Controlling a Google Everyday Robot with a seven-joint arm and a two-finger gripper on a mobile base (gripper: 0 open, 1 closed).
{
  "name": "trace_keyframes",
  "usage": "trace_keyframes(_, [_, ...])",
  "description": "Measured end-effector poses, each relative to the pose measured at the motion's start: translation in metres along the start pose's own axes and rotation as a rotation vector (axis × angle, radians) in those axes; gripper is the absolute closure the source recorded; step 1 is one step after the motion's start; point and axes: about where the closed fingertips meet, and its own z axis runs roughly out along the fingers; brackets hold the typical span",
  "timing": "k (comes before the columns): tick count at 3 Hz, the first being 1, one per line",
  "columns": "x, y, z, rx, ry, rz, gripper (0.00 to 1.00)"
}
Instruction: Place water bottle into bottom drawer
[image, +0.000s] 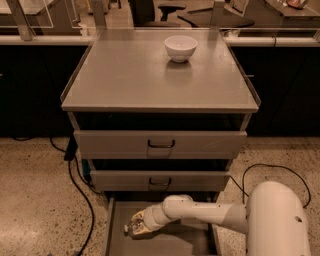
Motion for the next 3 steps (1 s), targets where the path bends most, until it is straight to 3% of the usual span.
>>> trace_keyframes(1, [0.031,-0.014,0.010,-0.025,0.001,0.009,1.00])
trace_keyframes(2, [0.065,-0.013,0.033,-0.066,-0.016,0.041,1.00])
trace_keyframes(3, [0.066,-0.014,0.034,-0.066,-0.016,0.043,1.00])
